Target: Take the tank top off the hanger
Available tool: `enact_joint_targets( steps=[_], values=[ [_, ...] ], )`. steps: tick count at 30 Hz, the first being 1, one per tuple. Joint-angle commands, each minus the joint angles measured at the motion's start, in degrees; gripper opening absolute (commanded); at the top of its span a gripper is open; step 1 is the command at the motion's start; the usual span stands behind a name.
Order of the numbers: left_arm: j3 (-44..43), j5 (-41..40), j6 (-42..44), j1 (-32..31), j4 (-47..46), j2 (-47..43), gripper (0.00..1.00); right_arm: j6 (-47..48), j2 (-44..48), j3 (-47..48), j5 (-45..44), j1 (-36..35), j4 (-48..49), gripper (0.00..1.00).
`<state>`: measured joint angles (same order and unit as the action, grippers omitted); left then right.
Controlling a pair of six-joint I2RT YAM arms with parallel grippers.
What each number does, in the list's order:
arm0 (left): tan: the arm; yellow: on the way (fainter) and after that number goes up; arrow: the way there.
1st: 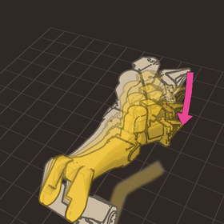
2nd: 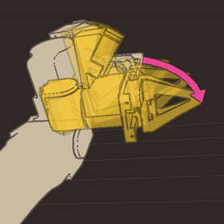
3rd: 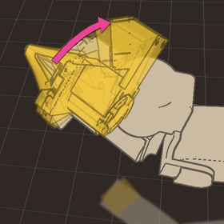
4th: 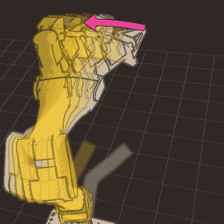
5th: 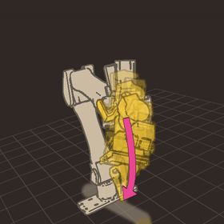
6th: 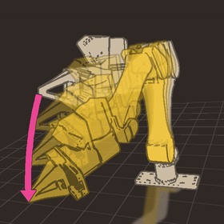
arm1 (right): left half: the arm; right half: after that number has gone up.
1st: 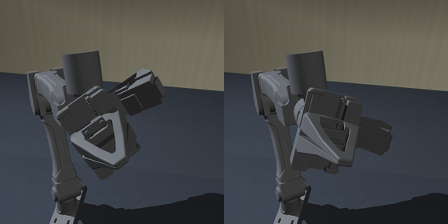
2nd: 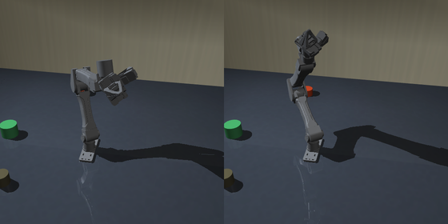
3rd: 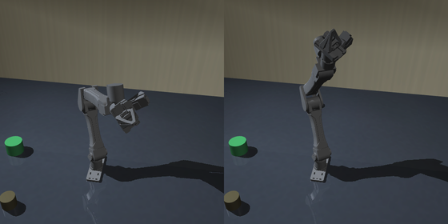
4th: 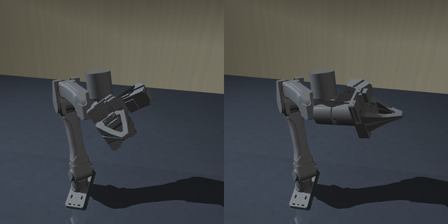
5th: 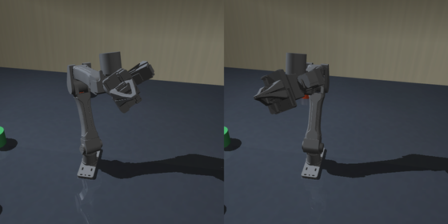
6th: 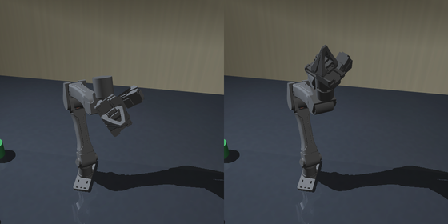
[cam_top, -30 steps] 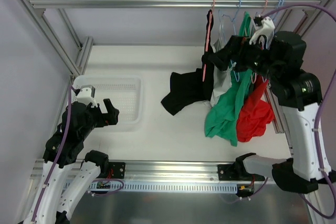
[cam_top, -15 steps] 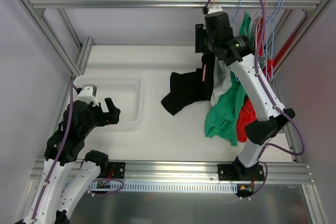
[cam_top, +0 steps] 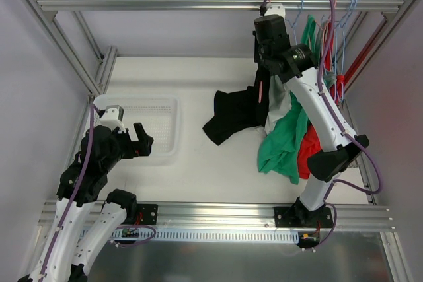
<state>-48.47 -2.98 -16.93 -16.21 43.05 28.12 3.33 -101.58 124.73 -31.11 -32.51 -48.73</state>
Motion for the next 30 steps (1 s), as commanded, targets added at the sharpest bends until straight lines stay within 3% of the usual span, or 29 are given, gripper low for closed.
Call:
enact_joint_targets(
  steps=[1, 8, 23, 30],
  values=[
    [0.39, 1.84, 0.40, -0.67, -2.00, 0.36, 0.99, -0.43, 0.95, 2.36, -3.95, -0.36, 2.94, 0.23],
    [0.39, 2.46, 0.58, -0.93, -2.35, 0.71, 0.99, -1.49, 1.21, 2.36, -4.30, -0.45, 3.73, 0.00],
    [0.48, 2.90, 0.84, -1.28, -2.62, 1.41, 0.99, -1.14, 8.50, -1.59, 2.19, 0.17, 12.43, 0.00],
    [0.04, 4.83, 1.37, -1.28, -2.70, 1.41, 0.99, -1.40, 16.14, -10.45, 11.93, 0.08, 13.92, 0.00]
  ],
)
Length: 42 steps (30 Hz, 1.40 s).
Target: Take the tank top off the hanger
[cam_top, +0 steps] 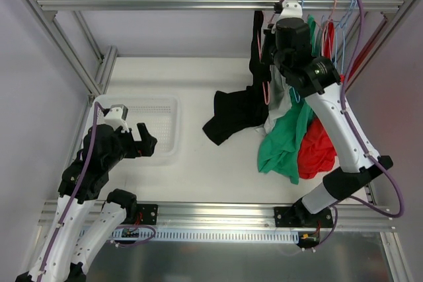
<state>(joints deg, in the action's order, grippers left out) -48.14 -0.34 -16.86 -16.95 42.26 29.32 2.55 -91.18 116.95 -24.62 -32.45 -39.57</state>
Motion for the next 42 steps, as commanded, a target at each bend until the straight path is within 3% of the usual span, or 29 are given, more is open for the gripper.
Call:
enact_joint_targets(
  steps=[1, 9, 12, 15, 16, 19, 27, 34, 35, 38, 41, 42],
  values=[
    [-0.64, 2.45, 1.39, -0.54, -2.18, 0.21, 0.99, -0.44, 7.14, -6.43, 6.68, 0.10, 5.72, 0.00],
    [-7.49, 11.58, -2.38, -0.54, -10.52, 5.56, 0.99, 0.44, 21.81, -24.38, 21.27, -0.16, 5.39, 0.00],
    [-11.35, 14.31, -5.02, -1.68, -15.88, 13.80, 0.99, 0.44, 28.93, -32.03, 26.97, -0.33, 5.03, 0.00],
    [-16.36, 8.19, -5.29, -10.88, -20.89, 21.35, 0.99, 0.44, 35.35, -37.56, 30.67, -0.51, 3.98, 0.00],
    [-19.94, 5.12, -2.94, -18.22, -21.95, 23.39, 0.99, 0.44, 36.84, -38.45, 31.56, -0.43, 2.85, 0.00],
    [-28.20, -2.20, 2.51, -27.66, -24.85, 32.27, 0.99, 0.53, 41.86, -39.86, 35.60, -0.51, -0.40, 0.00],
    [-40.01, 0.16, 10.01, -34.11, -32.93, 47.39, 0.97, -0.09, 49.16, -37.41, 40.53, -0.51, -5.86, 0.00],
    [-41.86, -0.54, 9.22, -34.55, -36.01, 50.92, 0.66, -0.52, 50.04, -36.35, 42.11, -0.51, -6.66, 0.00],
    [-41.95, -0.54, 9.13, -34.55, -36.02, 51.27, 0.44, -0.61, 50.04, -36.18, 42.20, -0.51, -6.75, 0.00],
    [-41.69, -1.15, 8.52, -34.55, -36.02, 51.63, 0.14, -0.44, 50.31, -36.00, 40.80, -0.51, -6.75, 0.00],
    [-40.11, -2.20, 8.16, -34.55, -36.46, 50.14, 0.00, 0.09, 50.57, -36.44, 39.39, -0.51, -7.18, 0.00],
    [-39.75, -2.65, 8.16, -34.55, -36.63, 49.35, 0.00, 0.18, 50.57, -36.61, 39.04, -0.51, -7.36, 0.00]
  ],
)
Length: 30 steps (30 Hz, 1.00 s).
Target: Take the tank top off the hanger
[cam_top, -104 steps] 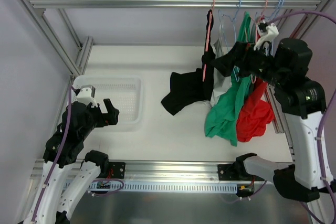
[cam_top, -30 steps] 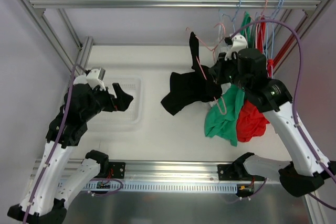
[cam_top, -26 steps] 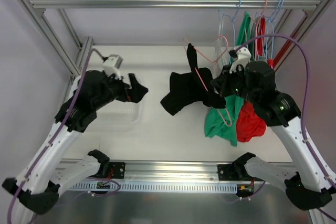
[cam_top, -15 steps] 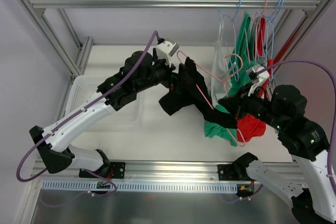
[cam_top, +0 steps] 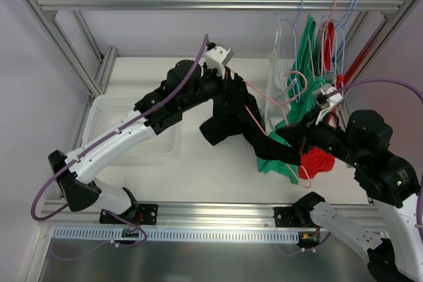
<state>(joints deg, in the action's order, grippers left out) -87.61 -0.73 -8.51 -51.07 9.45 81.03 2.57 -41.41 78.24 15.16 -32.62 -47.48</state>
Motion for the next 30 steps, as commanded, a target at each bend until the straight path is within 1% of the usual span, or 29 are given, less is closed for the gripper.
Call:
enact_joint_targets(
  steps=[1, 5, 6, 8, 9, 10, 11, 13, 14, 15, 17, 18, 19, 20, 21, 22, 23, 24, 25, 26, 27, 28, 29, 30],
  values=[
    [0.51, -2.87, -0.10, -0.44, -3.83, -2.81, 0.00, 0.42, 0.89, 1.75, -0.83, -0.34, 0.29, 0.00],
    [3.67, -8.30, -0.89, -0.44, -3.74, -6.84, 0.00, 3.22, 3.08, 0.25, -1.01, -0.42, -2.96, 0.00],
    [5.59, -12.93, -1.67, -0.44, -3.74, -9.12, 0.00, 5.49, 3.96, -0.27, -0.66, -0.34, -5.23, 0.00],
    [7.54, -18.05, -2.47, -0.44, -3.65, -11.33, 0.00, 7.44, 5.98, -1.94, 0.83, -0.34, -7.26, 0.00],
    [9.29, -22.60, -3.08, -0.44, -3.65, -13.34, 0.00, 8.93, 8.51, -2.56, 3.19, -0.34, -8.05, 0.00],
    [10.17, -24.30, -3.52, -0.44, -3.57, -14.23, 0.00, 9.38, 10.10, -3.26, 4.78, -0.34, -8.15, 0.00],
    [11.14, -25.36, -3.88, -0.44, -3.48, -15.19, 0.00, 9.73, 11.51, -4.05, 8.27, -0.42, -7.98, 0.00],
    [13.16, -24.94, -4.49, -0.44, -3.48, -17.48, 0.00, 10.18, 15.29, -3.97, 12.16, -0.34, -6.49, 0.00],
    [13.78, -23.28, -4.49, -0.44, -3.48, -18.62, 0.00, 10.26, 16.35, -3.80, 16.00, -0.34, -5.61, 0.00],
    [15.09, -17.95, -4.58, -0.44, -3.56, -19.24, 0.00, 10.35, 18.62, -3.97, 17.87, -0.42, -2.38, 0.00],
    [16.76, -10.30, -4.41, -0.44, -3.65, -20.47, 0.00, 9.39, 21.01, -5.19, 21.21, -0.34, 2.63, 0.00],
    [18.69, -6.25, -4.32, -0.44, -3.91, -20.91, 0.00, 8.51, 22.06, -7.81, 21.32, -0.34, 9.27, 0.00],
    [19.93, 0.75, -4.32, -0.44, -4.35, -21.27, 0.00, 6.59, 23.46, -9.23, 20.71, -0.42, 12.91, 0.00],
    [21.42, 4.82, -4.49, -0.44, -5.92, -22.05, 0.00, 5.44, 23.83, -10.55, 18.09, -0.34, 16.08, 0.00],
    [24.83, 8.26, -4.49, -0.44, -6.98, -22.49, 0.00, 3.95, 23.92, -13.95, 15.89, -0.34, 23.94, 0.00],
    [26.77, 14.12, -4.49, -0.52, -8.21, -22.93, 0.00, 2.37, 23.05, -15.64, 13.61, -0.34, 28.28, 0.00],
    [29.14, 16.79, -4.58, -0.61, -11.62, -23.98, 0.00, -0.69, 22.17, -17.22, 8.71, -0.34, 32.24, 0.00],
    [33.95, 19.43, -5.19, -0.70, -13.56, -24.60, 0.00, -2.20, 21.12, -18.89, 6.66, -0.34, 42.29, 0.00],
    [36.44, 21.98, -5.55, -0.87, -15.59, -25.04, 0.00, -4.04, 20.06, -23.26, 5.33, -0.34, 48.82, 0.00],
    [41.33, 26.53, -6.77, -0.96, -19.96, -25.83, 0.00, -7.72, 17.44, -25.57, 2.01, -0.42, 62.55, 0.00],
    [43.82, 28.49, -7.39, -1.14, -22.17, -26.19, 0.00, -9.41, 15.76, -30.03, 0.15, -0.34, 69.13, 0.00],
    [45.93, 29.81, -8.18, -1.40, -24.02, -26.36, 0.00, -10.64, 13.83, -31.46, -1.43, -0.34, 75.46, 0.00],
    [47.95, 30.96, -8.88, -1.58, -26.83, -26.37, 0.00, -12.13, 9.63, -32.26, -4.58, -0.34, 84.74, 0.00],
    [50.93, 30.53, -9.85, -1.75, -27.38, -26.19, 0.00, -12.58, 7.68, -32.71, -6.18, -0.34, 87.88, 0.00]
  ],
)
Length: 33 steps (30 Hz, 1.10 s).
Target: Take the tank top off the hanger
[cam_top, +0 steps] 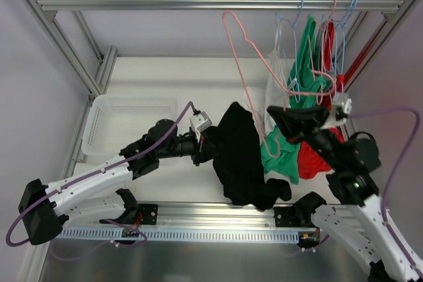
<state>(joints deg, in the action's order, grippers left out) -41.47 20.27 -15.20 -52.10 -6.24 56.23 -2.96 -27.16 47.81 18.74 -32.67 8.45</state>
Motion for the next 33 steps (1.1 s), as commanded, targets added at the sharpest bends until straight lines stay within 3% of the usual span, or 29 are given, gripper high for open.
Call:
enact_joint_targets(
  steps=[1, 3, 4, 5, 7, 8, 9, 11, 16, 17, 25, 33],
  values=[
    [5.87, 7.96, -3.78, -0.81, -11.78, -1.30, 0.00, -7.14, -8.42, -2.20, -11.17, -0.29, 34.42, 0.00],
    [8.25, -0.90, -6.32, -1.08, -10.21, -0.68, 0.00, -7.32, -11.94, -1.06, -14.87, -0.47, 34.46, 0.00],
    [8.34, -4.50, -7.29, -1.08, -8.72, -0.33, 0.00, -7.23, -12.30, 2.95, -15.31, -0.56, 29.22, 0.00],
    [7.82, -7.41, -8.34, -1.08, -7.05, 0.54, 0.00, -6.89, -12.65, 5.95, -16.18, -0.64, 14.12, 0.00],
    [6.67, -14.01, -8.70, -1.08, -2.05, 1.34, 0.00, -4.17, -14.93, 12.36, -16.72, -1.08, -1.69, 0.00],
    [5.62, -15.51, -8.79, -1.08, -0.98, 1.95, 0.00, -3.72, -15.81, 17.00, -17.76, -1.26, -14.56, 0.00],
    [5.09, -17.09, -8.53, -1.08, 0.34, 2.22, 0.07, -3.63, -17.47, 18.79, -19.08, -1.52, -19.91, 0.00],
    [3.78, -17.98, -7.39, -1.08, 1.93, 2.74, 0.33, -3.10, -18.89, 21.52, -23.29, -1.96, -31.23, 0.00],
    [-2.03, -19.91, -5.81, -1.08, 8.59, 1.87, 0.95, -0.56, -24.06, 26.53, -28.05, -3.10, -41.83, 0.00],
    [-2.90, -19.83, -5.63, -1.16, 9.31, 1.35, 0.99, 0.23, -25.39, 27.94, -28.32, -3.11, -43.50, 0.00],
    [-1.59, -21.68, -5.80, -1.17, 12.57, -3.84, 0.99, 4.53, -42.08, 50.49, -32.71, -3.11, -48.70, 0.00],
    [-0.45, -23.34, -5.89, -1.17, 14.94, -5.86, 0.99, 8.23, -65.45, 76.45, -38.87, -3.90, -53.18, 0.00]
  ],
)
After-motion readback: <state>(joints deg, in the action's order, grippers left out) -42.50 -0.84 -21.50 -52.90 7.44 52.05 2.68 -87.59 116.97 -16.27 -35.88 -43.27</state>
